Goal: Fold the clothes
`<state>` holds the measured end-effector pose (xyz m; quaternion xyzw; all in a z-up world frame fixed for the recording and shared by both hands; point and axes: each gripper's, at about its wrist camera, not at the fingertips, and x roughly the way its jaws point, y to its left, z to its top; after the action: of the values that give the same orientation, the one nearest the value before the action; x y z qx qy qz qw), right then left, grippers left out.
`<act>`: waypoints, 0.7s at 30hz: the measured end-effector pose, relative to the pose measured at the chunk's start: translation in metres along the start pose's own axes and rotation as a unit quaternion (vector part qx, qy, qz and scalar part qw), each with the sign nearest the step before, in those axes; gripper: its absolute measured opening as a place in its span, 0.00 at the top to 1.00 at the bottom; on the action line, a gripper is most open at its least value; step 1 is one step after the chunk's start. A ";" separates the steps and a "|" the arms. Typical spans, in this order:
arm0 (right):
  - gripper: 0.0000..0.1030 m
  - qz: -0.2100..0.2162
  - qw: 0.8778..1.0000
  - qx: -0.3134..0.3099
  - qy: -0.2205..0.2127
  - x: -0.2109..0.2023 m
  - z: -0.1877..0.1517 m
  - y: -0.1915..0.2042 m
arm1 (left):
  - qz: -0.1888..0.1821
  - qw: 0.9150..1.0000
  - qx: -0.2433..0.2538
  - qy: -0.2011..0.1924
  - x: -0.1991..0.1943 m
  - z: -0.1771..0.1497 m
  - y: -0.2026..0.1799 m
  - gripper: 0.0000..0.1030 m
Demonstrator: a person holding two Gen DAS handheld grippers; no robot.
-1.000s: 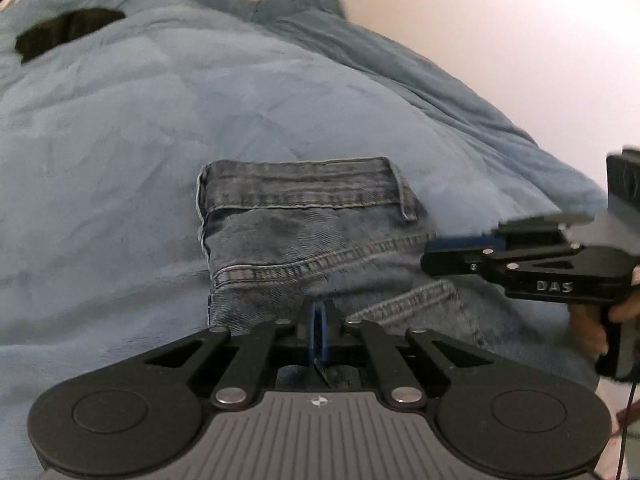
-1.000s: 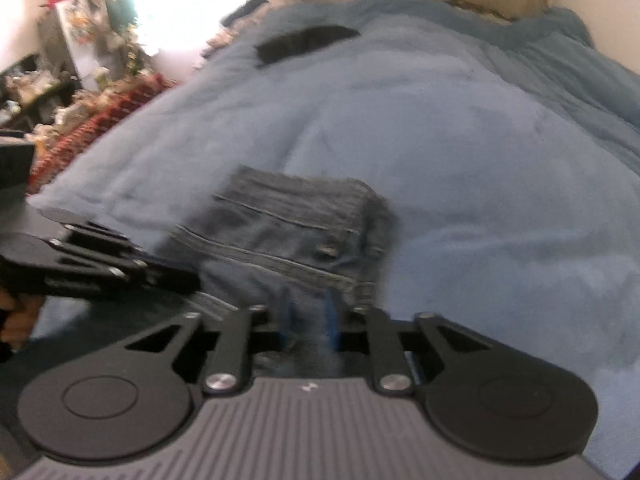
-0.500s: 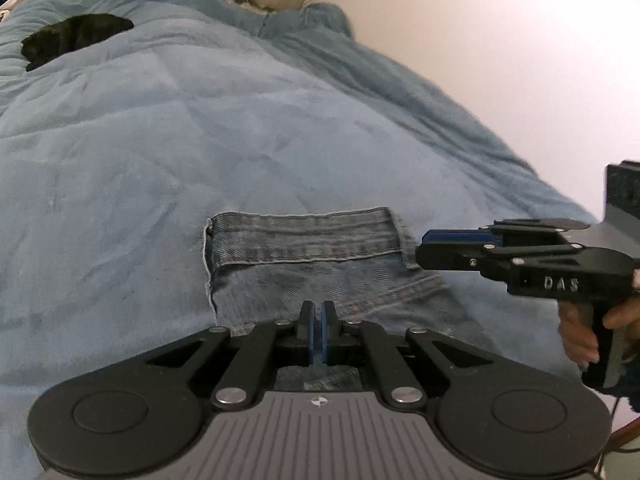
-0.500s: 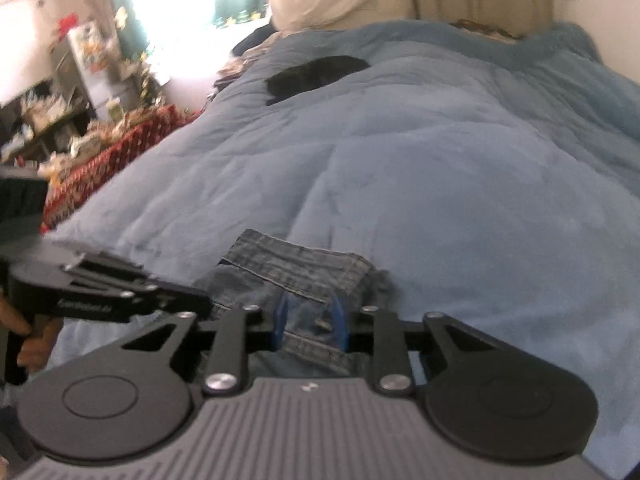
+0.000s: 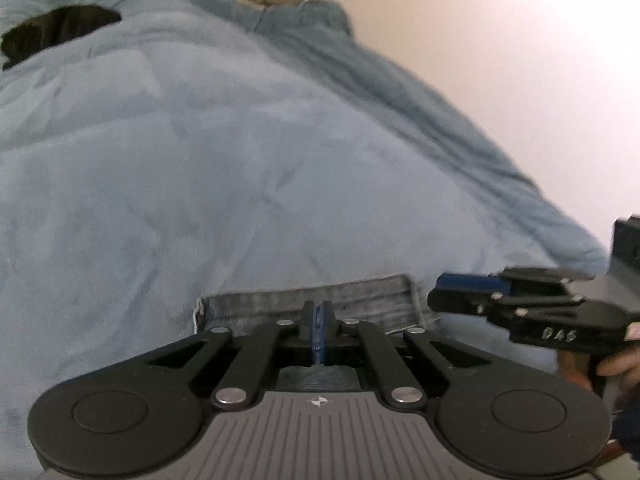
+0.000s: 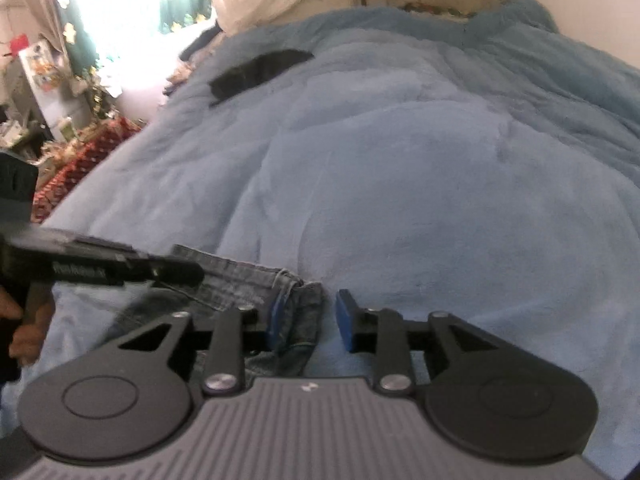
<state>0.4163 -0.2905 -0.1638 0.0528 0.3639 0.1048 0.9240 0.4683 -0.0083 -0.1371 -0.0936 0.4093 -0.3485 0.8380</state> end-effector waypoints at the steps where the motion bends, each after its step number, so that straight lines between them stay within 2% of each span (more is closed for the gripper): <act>1: 0.70 0.005 1.000 -0.011 -0.001 -0.004 -0.001 0.003 | 0.002 1.000 0.001 -0.001 -0.007 0.001 0.001 0.98; 4: 0.71 0.000 0.999 -0.025 0.021 0.000 -0.003 0.006 | 0.030 1.000 0.001 0.001 -0.026 0.000 0.007 0.93; 5: 0.67 -0.001 0.999 -0.020 0.026 0.004 -0.004 0.005 | 0.041 0.999 0.000 0.003 -0.030 -0.003 0.012 0.90; 7: 0.58 0.007 0.999 0.017 0.034 0.010 -0.004 -0.007 | 0.055 0.998 -0.015 0.012 -0.028 -0.008 0.027 0.60; 8: 0.54 0.016 0.998 0.042 0.038 0.013 -0.004 -0.014 | 0.062 0.998 -0.026 0.019 -0.024 -0.012 0.034 0.56; 11: 0.51 0.039 0.995 0.089 0.038 0.020 -0.004 -0.027 | 0.067 0.996 -0.048 0.033 -0.012 -0.022 0.050 0.55; 13: 0.48 0.046 0.994 0.091 0.040 0.026 -0.001 -0.027 | 0.037 0.996 -0.080 0.030 -0.006 -0.026 0.061 0.53; 16: 0.49 0.051 0.994 0.082 0.051 0.039 0.002 -0.022 | -0.003 0.993 -0.111 0.028 0.003 -0.029 0.069 0.53; 17: 0.66 0.057 0.993 0.082 0.055 0.044 0.002 -0.020 | -0.020 0.993 -0.112 0.029 0.007 -0.030 0.067 0.55; 18: 0.80 0.058 0.994 0.075 0.055 0.046 0.003 -0.016 | -0.025 0.994 -0.103 0.029 0.009 -0.029 0.064 0.82; 21: 0.83 0.048 0.998 0.040 0.030 0.041 0.011 -0.004 | 0.007 0.999 -0.042 0.008 0.003 -0.028 0.042 0.88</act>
<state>0.4532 -0.2851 -0.1837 0.1040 0.3928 0.1361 0.9035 0.4693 0.0244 -0.1755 -0.1225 0.4312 -0.3260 0.8323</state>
